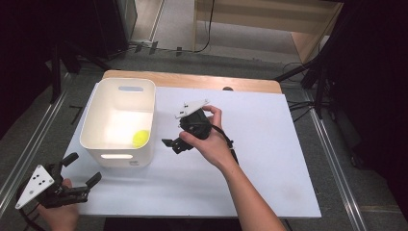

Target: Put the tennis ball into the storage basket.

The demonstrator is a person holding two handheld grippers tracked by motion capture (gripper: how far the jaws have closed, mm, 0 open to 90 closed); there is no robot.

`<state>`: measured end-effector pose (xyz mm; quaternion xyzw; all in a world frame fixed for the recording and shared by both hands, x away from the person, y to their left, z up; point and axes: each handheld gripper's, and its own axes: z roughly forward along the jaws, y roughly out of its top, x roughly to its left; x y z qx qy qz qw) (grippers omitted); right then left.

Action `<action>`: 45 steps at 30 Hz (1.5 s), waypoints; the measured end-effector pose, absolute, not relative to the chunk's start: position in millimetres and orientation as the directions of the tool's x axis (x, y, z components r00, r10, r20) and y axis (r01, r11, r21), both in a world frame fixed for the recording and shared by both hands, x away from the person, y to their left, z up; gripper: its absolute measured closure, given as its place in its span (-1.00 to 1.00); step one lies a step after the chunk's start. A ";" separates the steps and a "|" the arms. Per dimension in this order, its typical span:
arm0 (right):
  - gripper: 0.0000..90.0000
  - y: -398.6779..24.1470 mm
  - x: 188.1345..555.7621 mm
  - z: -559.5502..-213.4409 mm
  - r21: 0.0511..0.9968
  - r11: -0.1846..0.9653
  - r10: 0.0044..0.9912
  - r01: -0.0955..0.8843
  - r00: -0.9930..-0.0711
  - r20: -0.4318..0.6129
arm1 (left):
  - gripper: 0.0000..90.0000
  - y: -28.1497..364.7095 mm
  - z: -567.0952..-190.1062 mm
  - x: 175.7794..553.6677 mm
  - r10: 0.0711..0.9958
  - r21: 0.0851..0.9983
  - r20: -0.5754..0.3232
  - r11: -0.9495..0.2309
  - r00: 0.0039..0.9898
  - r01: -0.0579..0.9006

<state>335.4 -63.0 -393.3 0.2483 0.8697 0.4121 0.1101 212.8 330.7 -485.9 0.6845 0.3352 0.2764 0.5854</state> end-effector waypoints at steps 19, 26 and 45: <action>-1.00 -100.6 327.9 -412.4 0.779 0.494 0.579 0.386 -0.815 0.036 | -1.00 330.4 -485.9 212.7 0.783 0.987 -0.011 -0.092 0.622 0.134; -1.00 -117.0 323.8 -421.1 0.786 0.471 0.600 0.402 -0.798 0.048 | -1.00 329.8 -485.9 212.7 0.784 0.986 -0.010 -0.096 0.621 0.137; -1.00 -156.4 312.8 -443.4 0.793 0.418 0.653 0.443 -0.753 0.077 | -1.00 328.1 -486.3 212.7 0.784 0.985 -0.002 -0.106 0.621 0.137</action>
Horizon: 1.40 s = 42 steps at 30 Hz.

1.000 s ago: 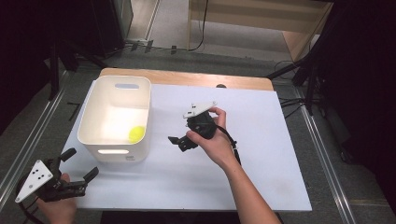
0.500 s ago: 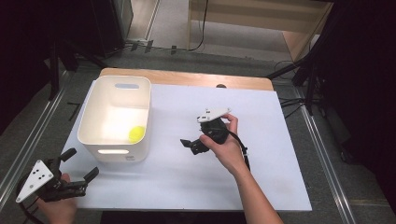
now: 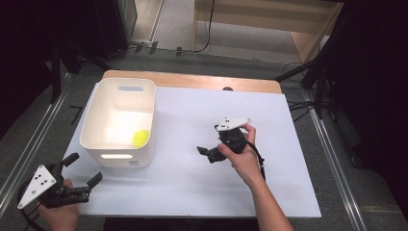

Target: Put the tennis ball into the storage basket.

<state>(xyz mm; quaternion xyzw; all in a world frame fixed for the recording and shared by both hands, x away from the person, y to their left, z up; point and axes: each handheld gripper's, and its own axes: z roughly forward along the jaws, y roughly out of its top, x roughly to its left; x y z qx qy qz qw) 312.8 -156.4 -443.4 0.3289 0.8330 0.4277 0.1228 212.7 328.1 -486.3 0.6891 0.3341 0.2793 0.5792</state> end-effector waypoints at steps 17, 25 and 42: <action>-1.00 -195.4 298.6 -459.2 0.798 0.373 0.702 0.473 -0.707 0.091 | -1.00 326.0 -486.6 212.8 0.787 0.983 0.011 -0.123 0.617 0.139; -1.00 -213.1 292.1 -465.1 0.800 0.348 0.721 0.488 -0.685 0.104 | -1.00 325.3 -486.6 213.0 0.788 0.981 0.026 -0.139 0.615 0.136; -1.00 -249.4 276.5 -481.5 0.814 0.287 0.759 0.506 -0.638 0.130 | -1.00 323.1 -486.9 212.2 0.792 0.978 0.032 -0.150 0.610 0.143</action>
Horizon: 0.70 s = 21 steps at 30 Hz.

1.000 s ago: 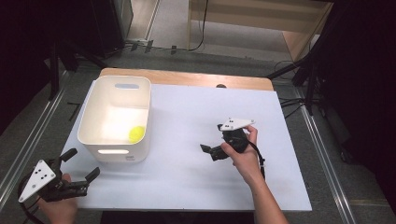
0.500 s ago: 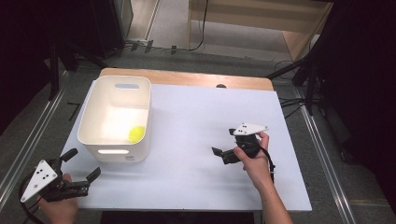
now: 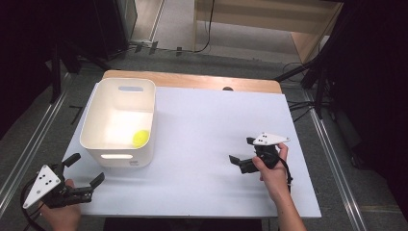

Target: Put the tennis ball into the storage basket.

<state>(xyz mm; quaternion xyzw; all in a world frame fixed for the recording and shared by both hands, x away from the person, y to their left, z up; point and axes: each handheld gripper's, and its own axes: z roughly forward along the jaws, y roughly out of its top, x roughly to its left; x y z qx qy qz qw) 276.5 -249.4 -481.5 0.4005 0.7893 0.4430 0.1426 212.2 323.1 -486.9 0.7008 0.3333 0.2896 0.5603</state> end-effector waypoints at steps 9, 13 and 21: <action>-1.00 -276.6 261.8 -491.9 0.818 0.255 0.785 0.515 -0.604 0.136 | -1.00 322.7 -486.9 211.6 0.793 0.977 0.041 -0.160 0.608 0.143; -1.00 -291.5 250.8 -497.6 0.816 0.231 0.805 0.529 -0.575 0.145 | -1.00 322.8 -486.8 211.6 0.793 0.976 0.041 -0.161 0.608 0.144; -1.00 -311.6 235.3 -502.8 0.834 0.181 0.826 0.522 -0.541 0.159 | -1.00 323.6 -486.8 212.6 0.791 0.979 0.030 -0.147 0.610 0.142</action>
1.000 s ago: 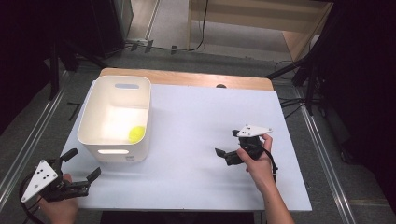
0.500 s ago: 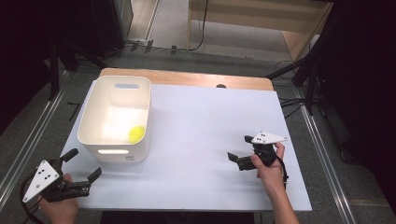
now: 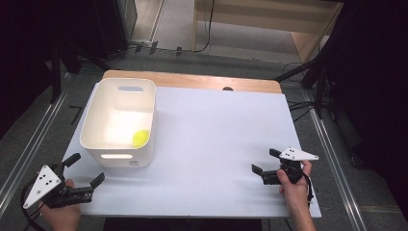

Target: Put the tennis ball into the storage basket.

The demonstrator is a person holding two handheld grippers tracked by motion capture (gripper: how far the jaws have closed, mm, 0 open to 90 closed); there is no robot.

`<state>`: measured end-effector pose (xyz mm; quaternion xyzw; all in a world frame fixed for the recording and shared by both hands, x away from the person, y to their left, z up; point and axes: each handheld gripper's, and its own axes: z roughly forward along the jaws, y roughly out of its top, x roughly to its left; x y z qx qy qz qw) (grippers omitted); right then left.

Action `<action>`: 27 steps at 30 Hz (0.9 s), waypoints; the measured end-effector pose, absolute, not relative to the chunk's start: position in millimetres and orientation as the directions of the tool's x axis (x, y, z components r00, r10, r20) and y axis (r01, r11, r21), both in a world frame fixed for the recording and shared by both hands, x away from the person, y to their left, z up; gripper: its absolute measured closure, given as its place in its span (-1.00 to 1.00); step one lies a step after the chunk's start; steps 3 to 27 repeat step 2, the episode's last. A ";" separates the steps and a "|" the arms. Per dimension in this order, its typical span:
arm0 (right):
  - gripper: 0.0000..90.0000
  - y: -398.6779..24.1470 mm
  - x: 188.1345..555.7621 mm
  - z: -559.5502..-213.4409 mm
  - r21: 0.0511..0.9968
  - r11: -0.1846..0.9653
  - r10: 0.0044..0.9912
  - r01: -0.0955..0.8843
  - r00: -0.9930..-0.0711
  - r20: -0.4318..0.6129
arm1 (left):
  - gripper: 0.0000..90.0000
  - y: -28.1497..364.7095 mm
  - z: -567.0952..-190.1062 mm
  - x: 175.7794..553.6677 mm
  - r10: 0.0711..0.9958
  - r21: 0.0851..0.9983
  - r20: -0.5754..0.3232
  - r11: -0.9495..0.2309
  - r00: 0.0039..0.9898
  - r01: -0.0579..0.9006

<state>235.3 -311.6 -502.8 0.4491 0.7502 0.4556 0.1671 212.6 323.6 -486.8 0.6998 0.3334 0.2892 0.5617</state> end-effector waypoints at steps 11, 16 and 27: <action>-1.00 -312.8 233.2 -503.8 0.837 0.170 0.823 0.519 -0.543 0.169 | -1.00 323.9 -486.7 213.1 0.792 0.980 0.023 -0.140 0.610 0.143; -1.00 -312.8 233.2 -503.8 0.837 0.170 0.823 0.519 -0.543 0.169 | -1.00 323.9 -486.7 213.1 0.792 0.980 0.023 -0.140 0.610 0.143; -1.00 -312.8 233.2 -503.8 0.837 0.170 0.823 0.519 -0.543 0.169 | -1.00 323.9 -486.7 213.1 0.792 0.980 0.023 -0.140 0.610 0.143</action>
